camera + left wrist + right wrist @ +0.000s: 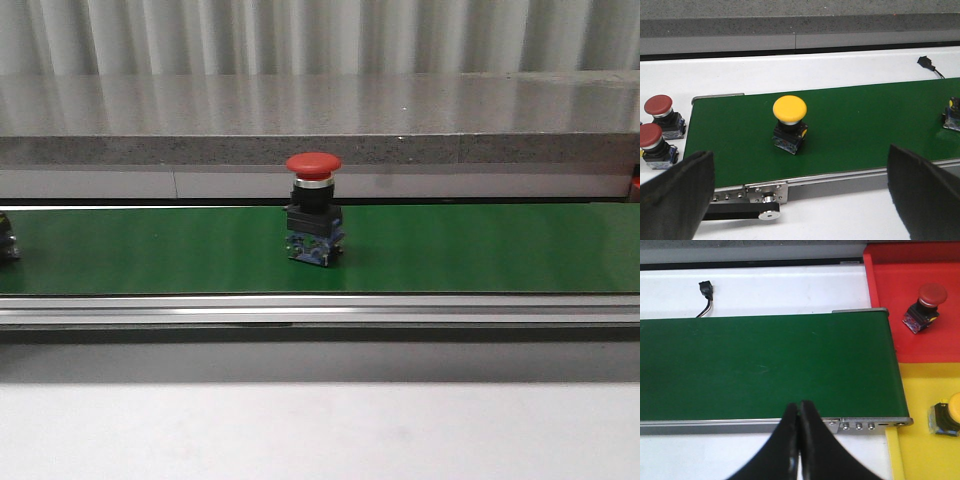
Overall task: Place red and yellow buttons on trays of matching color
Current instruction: 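Set the yellow button on the belt and open the left gripper, then grasp the red button at the belt's far end with the right gripper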
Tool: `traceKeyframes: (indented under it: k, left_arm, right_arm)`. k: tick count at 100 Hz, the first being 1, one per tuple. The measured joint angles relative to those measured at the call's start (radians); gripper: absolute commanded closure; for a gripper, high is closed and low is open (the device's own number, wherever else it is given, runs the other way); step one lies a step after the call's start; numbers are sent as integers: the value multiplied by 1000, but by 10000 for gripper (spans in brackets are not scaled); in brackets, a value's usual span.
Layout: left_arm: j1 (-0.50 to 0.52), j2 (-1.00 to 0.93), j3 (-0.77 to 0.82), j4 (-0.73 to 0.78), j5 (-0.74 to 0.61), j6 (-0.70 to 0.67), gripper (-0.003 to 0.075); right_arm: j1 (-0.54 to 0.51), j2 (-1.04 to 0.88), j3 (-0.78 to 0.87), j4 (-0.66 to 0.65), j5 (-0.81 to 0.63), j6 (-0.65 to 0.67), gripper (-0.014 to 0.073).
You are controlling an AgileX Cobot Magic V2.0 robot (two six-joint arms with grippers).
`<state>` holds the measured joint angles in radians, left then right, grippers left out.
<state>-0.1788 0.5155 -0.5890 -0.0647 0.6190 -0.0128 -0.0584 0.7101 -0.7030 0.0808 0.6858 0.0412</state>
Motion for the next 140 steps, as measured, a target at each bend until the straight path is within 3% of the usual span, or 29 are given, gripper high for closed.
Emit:
traceKeyframes:
  k: [18,46,100,112,132,140]
  left_arm:
    - [0,-140,98,0,-7,0,294]
    - [0,-186,144,0,-18,2,743]
    - [0,-187,146,4,-32,2,740]
    - [0,-187,146,4,-32,2,740]
    - [0,-187,146,4,-32,2,740]
    - [0,-187,146,4,-32,2,740]
  right_arm:
    - [0,0,0,0,0,0,661]
    - [0,0,0,0,0,0,661]
    - [0,0,0,0,-3,0,648]
    - [0,0,0,0,6,0,488]
    - [0,0,0,2,29,0,-58]
    - [0,0,0,14,30,0,-50]
